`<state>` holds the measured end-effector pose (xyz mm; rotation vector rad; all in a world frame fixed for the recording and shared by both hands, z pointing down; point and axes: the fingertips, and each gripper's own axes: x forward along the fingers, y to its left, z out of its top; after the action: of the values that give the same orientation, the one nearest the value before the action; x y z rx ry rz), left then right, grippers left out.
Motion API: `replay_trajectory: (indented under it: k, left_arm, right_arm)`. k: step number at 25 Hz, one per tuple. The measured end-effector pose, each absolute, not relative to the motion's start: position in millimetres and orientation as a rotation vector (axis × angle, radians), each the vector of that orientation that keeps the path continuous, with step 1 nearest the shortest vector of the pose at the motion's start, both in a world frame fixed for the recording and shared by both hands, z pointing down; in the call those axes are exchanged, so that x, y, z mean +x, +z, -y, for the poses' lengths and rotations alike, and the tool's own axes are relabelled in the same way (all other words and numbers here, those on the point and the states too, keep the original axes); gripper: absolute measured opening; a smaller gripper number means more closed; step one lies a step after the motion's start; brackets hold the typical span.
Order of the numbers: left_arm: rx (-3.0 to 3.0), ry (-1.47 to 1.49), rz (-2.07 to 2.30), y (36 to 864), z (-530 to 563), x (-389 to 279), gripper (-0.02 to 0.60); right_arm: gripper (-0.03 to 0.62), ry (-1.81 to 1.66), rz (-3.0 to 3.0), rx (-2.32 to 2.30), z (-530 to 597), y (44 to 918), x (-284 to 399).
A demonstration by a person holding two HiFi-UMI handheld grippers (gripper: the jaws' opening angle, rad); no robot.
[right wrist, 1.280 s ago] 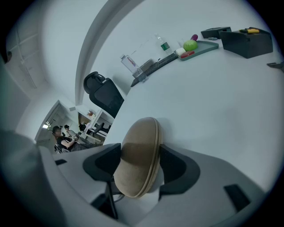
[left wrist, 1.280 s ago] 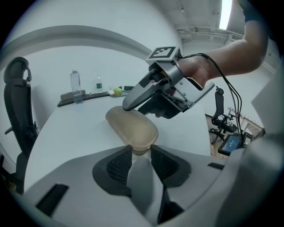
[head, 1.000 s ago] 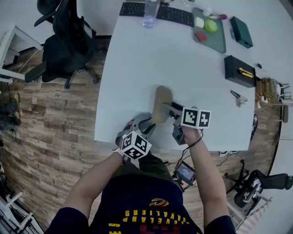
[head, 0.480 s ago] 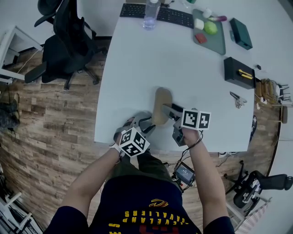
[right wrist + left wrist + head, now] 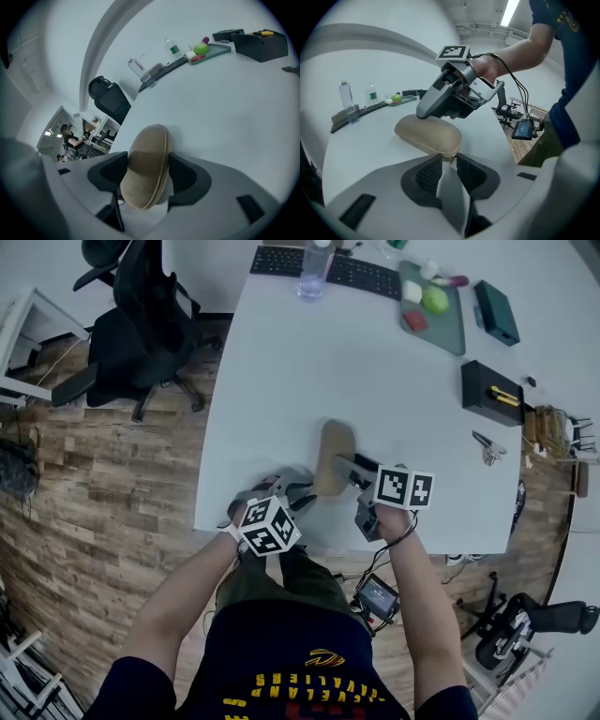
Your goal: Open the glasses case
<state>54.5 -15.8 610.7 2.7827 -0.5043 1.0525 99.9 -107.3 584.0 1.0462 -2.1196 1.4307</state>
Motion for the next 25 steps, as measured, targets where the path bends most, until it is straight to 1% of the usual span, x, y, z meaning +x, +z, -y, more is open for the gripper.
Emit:
replay_trajectory:
  k: [10,16,25]
  left_arm:
    - [2.829,1.098,0.356,610.7,16.0,53.3,0.098]
    - [2.847,1.127,0.322,612.6,18.8,52.3,0.133]
    - [2.834,1.148,0.066,612.6,18.1,51.0,0.126]
  right_arm:
    - [0.288,1.423,2.121,1.043,107.1,583.3,99.8]
    - [0.288,1.424,2.111,1.037,106.7,583.7,99.4]
    - [0.288,1.418,2.113,1.036,106.0,584.1,98.1]
